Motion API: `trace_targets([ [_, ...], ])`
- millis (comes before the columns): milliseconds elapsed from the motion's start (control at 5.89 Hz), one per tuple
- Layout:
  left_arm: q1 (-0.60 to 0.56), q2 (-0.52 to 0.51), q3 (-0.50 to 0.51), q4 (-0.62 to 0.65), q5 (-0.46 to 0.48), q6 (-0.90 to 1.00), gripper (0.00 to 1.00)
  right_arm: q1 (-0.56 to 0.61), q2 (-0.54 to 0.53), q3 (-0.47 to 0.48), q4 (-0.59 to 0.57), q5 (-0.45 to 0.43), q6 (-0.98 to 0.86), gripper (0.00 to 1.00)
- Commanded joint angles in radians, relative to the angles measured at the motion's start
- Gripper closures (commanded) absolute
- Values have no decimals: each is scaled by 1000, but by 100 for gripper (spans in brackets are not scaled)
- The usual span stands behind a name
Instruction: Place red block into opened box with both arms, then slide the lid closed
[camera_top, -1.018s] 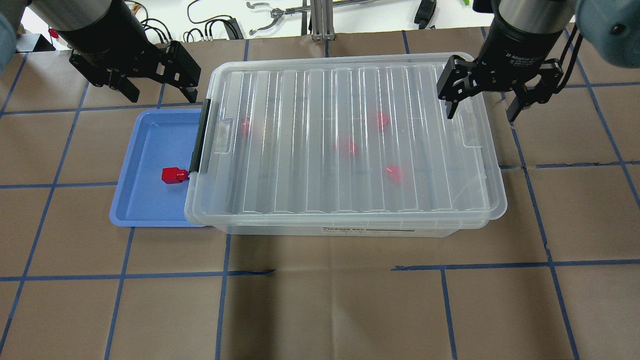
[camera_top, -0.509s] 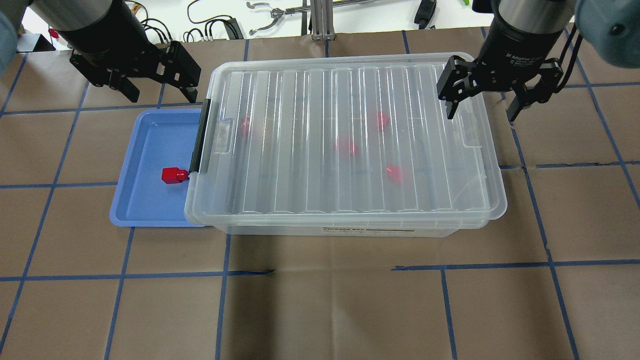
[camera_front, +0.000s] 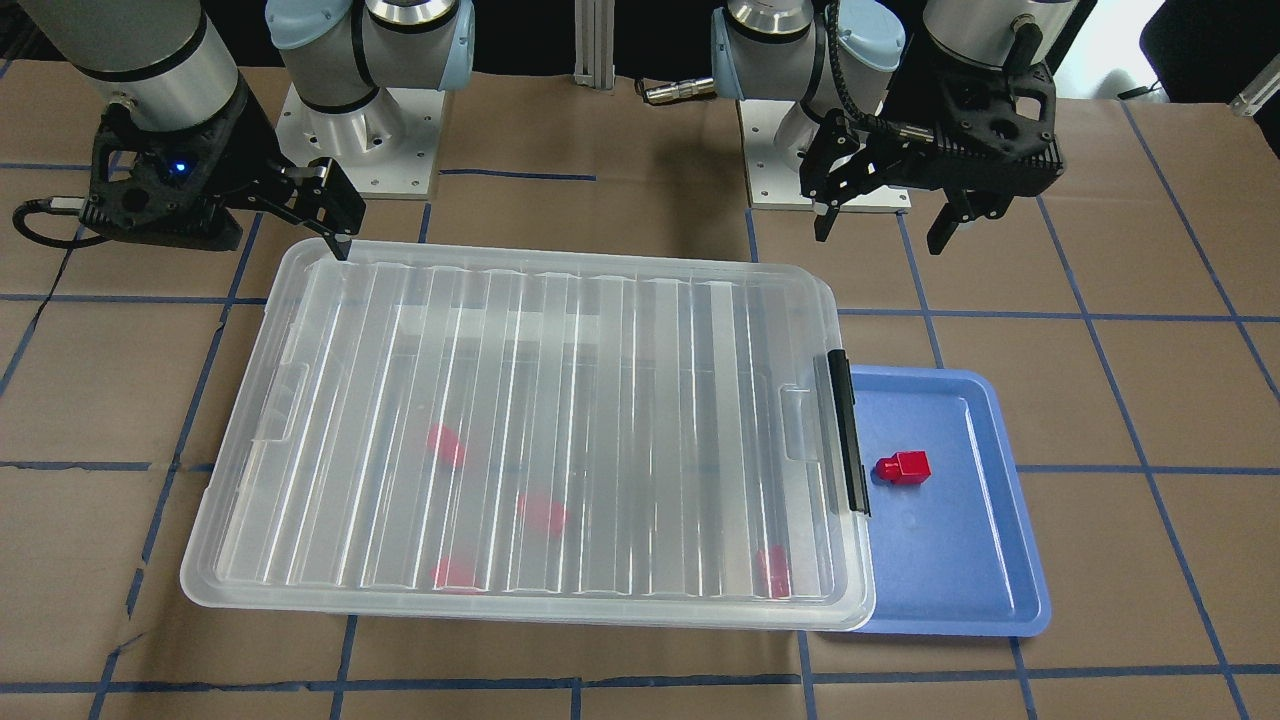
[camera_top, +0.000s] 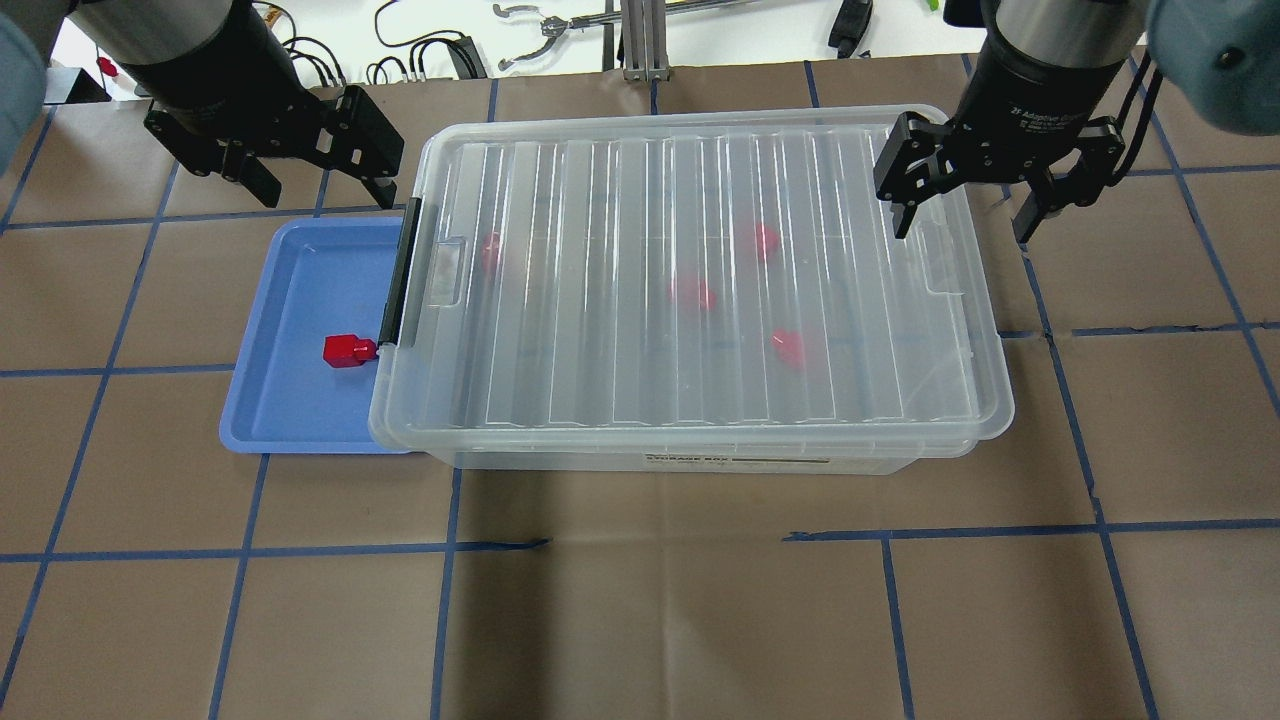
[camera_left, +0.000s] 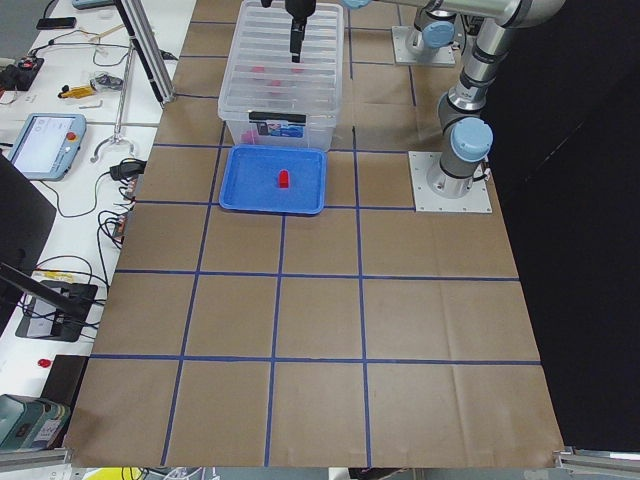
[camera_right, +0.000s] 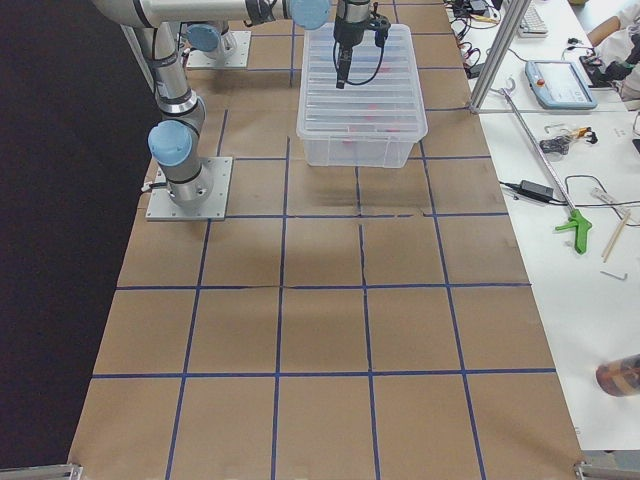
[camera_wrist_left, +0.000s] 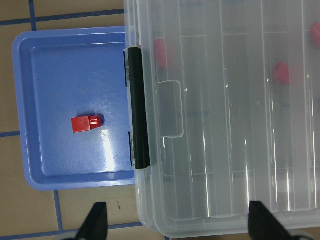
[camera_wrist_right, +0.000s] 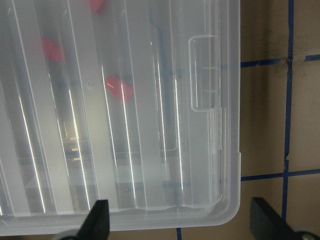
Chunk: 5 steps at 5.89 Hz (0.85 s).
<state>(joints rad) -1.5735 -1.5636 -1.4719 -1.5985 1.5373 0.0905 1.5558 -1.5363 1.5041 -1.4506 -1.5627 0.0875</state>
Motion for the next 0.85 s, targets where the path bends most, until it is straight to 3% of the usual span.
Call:
trace_targets([
  [0, 0, 2, 1, 0, 0, 0, 2, -3, 2, 5, -1, -14, -12, 0],
  [339, 0, 4, -1, -1, -2, 0, 2, -32, 12, -2, -11, -23, -122, 0],
  [679, -2, 10, -1, -8, 1, 2, 2, -149, 18, 13, -45, -45, -304, 0],
])
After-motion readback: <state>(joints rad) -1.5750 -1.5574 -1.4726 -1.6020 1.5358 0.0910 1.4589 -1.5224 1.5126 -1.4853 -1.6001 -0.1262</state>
